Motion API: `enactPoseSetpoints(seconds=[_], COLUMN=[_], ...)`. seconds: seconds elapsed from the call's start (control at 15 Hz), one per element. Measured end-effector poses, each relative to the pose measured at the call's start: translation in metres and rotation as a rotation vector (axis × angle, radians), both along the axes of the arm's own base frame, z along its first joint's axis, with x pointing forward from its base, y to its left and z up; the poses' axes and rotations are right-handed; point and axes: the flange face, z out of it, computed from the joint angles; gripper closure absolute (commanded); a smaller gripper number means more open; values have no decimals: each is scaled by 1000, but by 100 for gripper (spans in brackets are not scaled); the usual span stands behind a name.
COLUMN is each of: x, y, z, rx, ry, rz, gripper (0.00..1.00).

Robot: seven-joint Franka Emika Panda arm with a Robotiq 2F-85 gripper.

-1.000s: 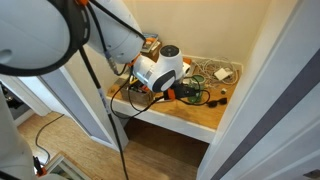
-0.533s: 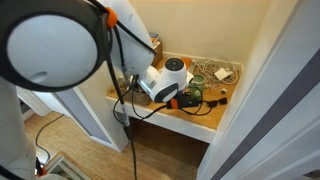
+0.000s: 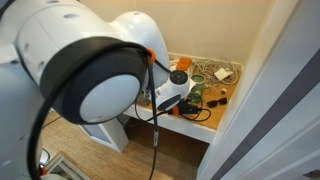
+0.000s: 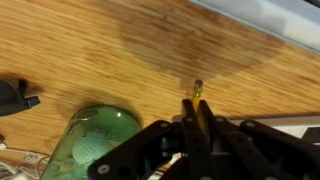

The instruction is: Take a pencil out of the box and put it on the shelf

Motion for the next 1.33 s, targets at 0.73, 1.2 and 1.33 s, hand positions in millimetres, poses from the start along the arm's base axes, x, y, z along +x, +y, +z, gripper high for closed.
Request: enactPoseSetpoints(seconds=[0.73,1.2,1.33], x=[15,21,23], y=[-3,25,39], z=[4,83,110], rx=[27,58,69], ry=[-29,158,205], rz=[80,68,40], gripper=[4,0,0])
